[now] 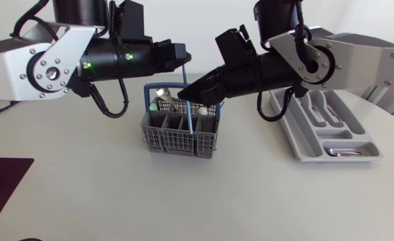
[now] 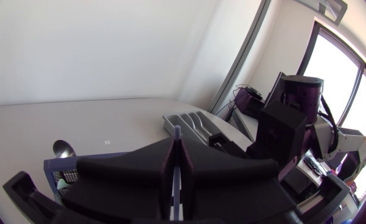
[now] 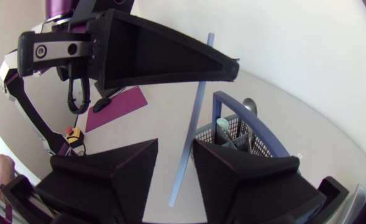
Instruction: Sort the cutlery from the basket into the organizer compartments.
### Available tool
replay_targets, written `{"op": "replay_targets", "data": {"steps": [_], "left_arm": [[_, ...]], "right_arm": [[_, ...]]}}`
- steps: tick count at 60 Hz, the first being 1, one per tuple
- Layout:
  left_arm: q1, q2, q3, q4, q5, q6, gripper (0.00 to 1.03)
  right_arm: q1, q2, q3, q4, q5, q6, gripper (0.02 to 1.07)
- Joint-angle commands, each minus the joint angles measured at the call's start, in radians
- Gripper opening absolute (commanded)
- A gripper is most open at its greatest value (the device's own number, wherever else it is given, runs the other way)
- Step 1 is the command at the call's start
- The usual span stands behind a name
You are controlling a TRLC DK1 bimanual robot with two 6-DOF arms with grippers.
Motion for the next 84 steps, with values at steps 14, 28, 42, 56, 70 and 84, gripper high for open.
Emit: {"op": "replay_targets", "data": {"steps": [14, 28, 42, 56, 70, 84], "left_arm": [[-0.009, 0.0, 0.033, 0.001, 0.009, -0.039, 0.04], [-0.006, -0.016, 0.05, -0.008, 0.006, -0.032, 0.54], [0.082, -0.039, 0.134, -0.056, 0.0, -0.007, 0.78], [0.188, -0.041, 0.195, -0.163, -0.008, 0.132, 0.8], [0.249, -0.029, 0.142, -0.33, -0.015, 0.349, 0.83], [0.263, -0.084, 0.007, -0.358, -0.046, 0.49, 0.83]], "right_arm": [[0.022, 0.053, 0.026, -0.004, 0.009, 0.028, 0.08], [0.024, 0.03, -0.014, -0.013, 0.009, 0.02, 0.08], [-0.022, -0.076, -0.1, -0.084, 0.01, -0.025, 0.08], [-0.199, -0.249, -0.187, -0.205, -0.001, -0.107, 0.08], [-0.526, -0.287, -0.227, -0.282, -0.016, -0.236, 0.08], [-0.759, -0.08, -0.179, -0.206, 0.075, -0.29, 0.08]]}}
